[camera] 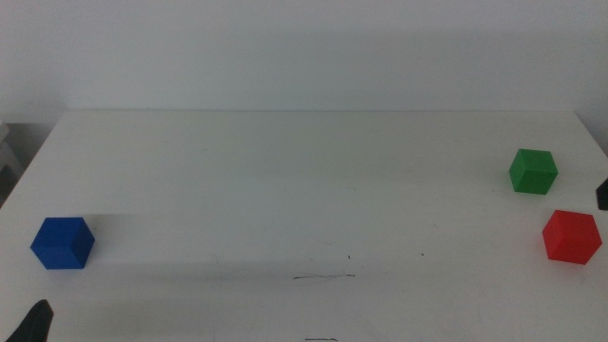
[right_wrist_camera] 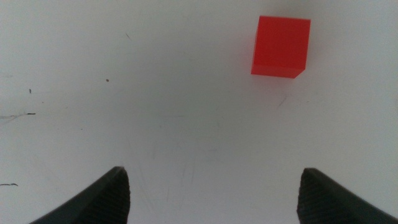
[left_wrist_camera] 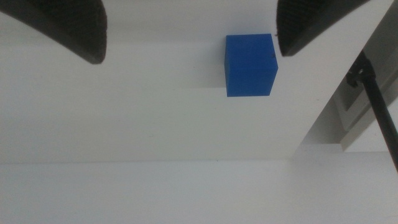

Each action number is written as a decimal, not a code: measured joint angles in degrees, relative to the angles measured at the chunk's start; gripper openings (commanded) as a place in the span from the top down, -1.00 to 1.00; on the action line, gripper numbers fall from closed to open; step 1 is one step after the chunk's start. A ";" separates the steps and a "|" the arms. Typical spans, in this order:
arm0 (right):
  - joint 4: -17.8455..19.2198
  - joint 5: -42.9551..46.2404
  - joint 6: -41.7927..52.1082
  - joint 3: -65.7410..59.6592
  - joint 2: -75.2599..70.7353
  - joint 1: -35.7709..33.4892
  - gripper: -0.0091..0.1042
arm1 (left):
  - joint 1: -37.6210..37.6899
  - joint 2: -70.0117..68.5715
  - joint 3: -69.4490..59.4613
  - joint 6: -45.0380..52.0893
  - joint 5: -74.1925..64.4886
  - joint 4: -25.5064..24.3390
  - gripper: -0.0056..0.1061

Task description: Stack red cubes first, then green, then blue cubes in a specific spot.

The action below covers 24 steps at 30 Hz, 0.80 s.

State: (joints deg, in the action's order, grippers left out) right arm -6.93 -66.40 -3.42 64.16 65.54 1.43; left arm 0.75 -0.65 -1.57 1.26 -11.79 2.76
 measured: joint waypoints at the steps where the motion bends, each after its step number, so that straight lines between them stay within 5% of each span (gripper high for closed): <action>1: -0.13 0.17 0.00 0.00 0.67 0.00 -0.83 | 0.00 0.00 0.00 0.00 0.00 0.00 -0.77; 13: -0.85 1.23 -0.41 2.63 10.64 0.08 -0.82 | 0.00 0.00 0.00 0.00 0.00 0.00 -0.77; 24: 3.71 -1.05 -2.91 12.54 23.81 1.81 -0.82 | 0.00 0.00 0.00 0.00 0.00 0.00 -0.77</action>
State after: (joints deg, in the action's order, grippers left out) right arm -3.22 -67.46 -6.33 76.70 89.36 3.24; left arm 0.75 -0.65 -1.57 1.26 -11.79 2.76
